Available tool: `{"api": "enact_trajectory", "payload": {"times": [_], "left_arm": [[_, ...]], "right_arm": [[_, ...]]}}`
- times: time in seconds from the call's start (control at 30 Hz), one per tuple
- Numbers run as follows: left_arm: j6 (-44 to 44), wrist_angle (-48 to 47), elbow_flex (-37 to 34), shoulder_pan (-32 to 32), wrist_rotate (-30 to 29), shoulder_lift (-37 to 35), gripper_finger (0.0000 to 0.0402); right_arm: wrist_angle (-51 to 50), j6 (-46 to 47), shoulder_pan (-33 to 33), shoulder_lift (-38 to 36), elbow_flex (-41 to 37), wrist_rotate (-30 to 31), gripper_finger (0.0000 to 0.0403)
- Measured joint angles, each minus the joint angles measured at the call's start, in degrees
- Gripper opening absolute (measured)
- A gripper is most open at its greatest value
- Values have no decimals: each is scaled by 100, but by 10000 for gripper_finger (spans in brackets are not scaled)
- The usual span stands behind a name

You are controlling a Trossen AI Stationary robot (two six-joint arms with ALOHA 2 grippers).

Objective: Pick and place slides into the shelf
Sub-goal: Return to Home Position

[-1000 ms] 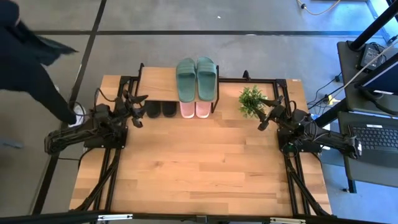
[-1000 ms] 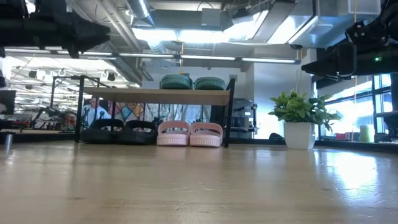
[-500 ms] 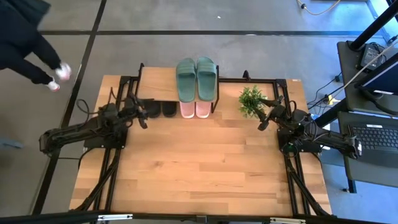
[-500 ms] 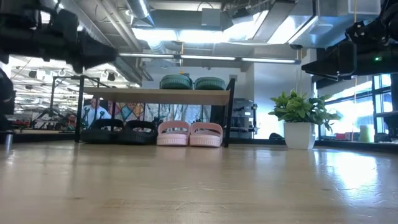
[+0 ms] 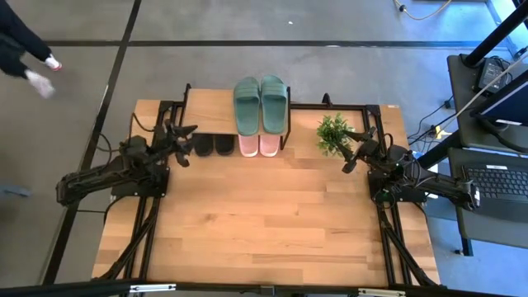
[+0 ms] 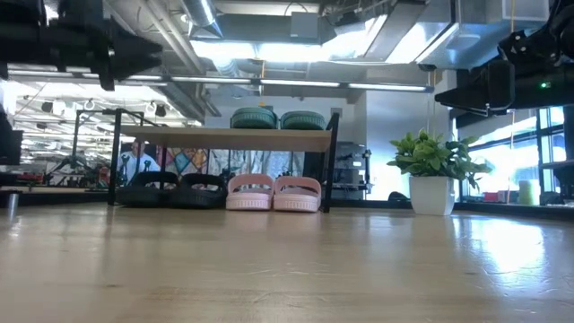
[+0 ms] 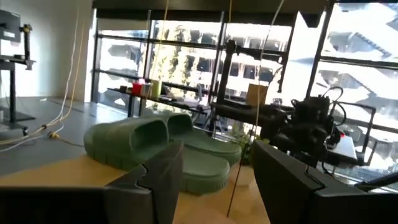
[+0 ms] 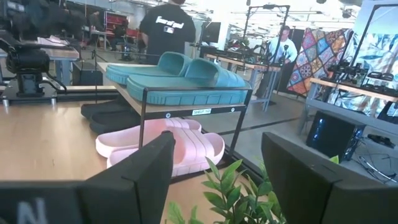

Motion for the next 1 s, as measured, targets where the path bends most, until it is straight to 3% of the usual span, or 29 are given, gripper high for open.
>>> {"api": "enact_trajectory", "payload": {"times": [0.2, 0.33, 0.63, 1.0], "left_arm": [[-281, -1848, 787, 0, -250, 285, 182], [-448, -2102, 951, -2, -405, 405, 182], [-422, -374, -278, -149, -452, 338, 182], [-343, -607, -572, -140, -622, -202, 182]], "right_arm": [[-4, -284, 0, 0, 0, 1, 242], [-4, -317, 0, 0, 0, 1, 242], [-4, -317, 0, 9, 0, 1, 242], [-5, -295, 0, 11, 2, 1, 242]]}}
